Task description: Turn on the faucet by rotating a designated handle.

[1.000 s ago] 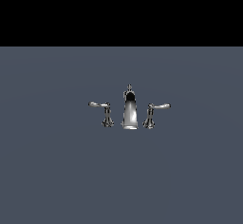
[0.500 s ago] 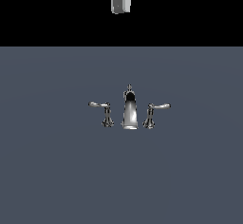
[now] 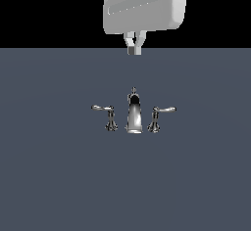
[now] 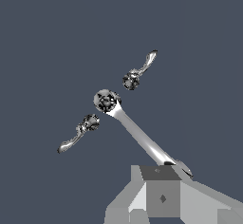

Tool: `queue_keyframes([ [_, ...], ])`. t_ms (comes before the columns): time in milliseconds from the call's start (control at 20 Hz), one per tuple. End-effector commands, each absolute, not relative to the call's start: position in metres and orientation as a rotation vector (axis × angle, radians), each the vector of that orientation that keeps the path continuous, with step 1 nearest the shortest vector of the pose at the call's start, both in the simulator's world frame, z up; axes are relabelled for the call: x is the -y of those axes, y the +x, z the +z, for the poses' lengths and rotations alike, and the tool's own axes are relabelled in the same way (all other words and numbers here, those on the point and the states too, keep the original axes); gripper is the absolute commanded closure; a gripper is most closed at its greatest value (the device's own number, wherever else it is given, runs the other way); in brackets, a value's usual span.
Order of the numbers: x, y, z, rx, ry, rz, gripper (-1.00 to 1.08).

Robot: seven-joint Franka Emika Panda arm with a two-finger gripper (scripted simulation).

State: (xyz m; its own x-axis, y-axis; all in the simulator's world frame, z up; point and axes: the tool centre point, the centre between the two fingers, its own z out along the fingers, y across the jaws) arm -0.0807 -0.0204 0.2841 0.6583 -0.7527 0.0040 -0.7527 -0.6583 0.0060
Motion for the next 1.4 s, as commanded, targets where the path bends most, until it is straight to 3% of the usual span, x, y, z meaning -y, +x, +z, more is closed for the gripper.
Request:
queue_keyframes([
  [0, 0.028, -0.067, 0.266, 1.391, 2.810, 0.003, 1.08],
  [750, 0.095, 0.000, 0.160, 1.933, 2.470, 0.003, 1.08],
  [1350, 0.144, 0.024, 0.103, 2.205, 2.234, 0.002, 1.08],
])
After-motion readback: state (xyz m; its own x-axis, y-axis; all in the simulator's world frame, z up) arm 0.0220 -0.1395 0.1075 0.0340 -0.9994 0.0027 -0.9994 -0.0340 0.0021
